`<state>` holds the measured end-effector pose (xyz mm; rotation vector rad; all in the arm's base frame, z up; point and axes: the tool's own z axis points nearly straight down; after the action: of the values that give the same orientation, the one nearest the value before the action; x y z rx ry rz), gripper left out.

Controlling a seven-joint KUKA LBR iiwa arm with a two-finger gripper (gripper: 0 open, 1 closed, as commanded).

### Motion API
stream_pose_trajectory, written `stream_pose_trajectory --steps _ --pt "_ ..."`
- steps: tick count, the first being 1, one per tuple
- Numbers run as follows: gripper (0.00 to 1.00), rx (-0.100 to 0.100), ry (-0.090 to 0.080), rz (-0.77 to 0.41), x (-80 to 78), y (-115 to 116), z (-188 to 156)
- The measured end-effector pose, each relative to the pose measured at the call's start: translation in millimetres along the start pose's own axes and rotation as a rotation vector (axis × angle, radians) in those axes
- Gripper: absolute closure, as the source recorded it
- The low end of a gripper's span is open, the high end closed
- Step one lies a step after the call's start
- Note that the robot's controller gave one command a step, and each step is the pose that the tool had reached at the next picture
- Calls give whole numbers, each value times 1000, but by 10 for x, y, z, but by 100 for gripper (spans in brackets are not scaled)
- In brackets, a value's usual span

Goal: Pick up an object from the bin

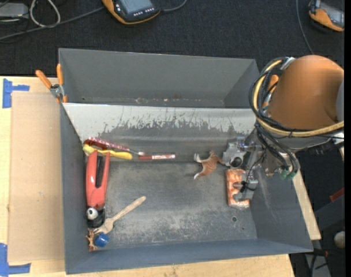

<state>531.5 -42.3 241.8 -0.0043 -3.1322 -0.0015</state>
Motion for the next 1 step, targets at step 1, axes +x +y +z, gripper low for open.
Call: stream_pose_trajectory --steps 1 --pt "0 0 -8 -1 -14 1 -41"
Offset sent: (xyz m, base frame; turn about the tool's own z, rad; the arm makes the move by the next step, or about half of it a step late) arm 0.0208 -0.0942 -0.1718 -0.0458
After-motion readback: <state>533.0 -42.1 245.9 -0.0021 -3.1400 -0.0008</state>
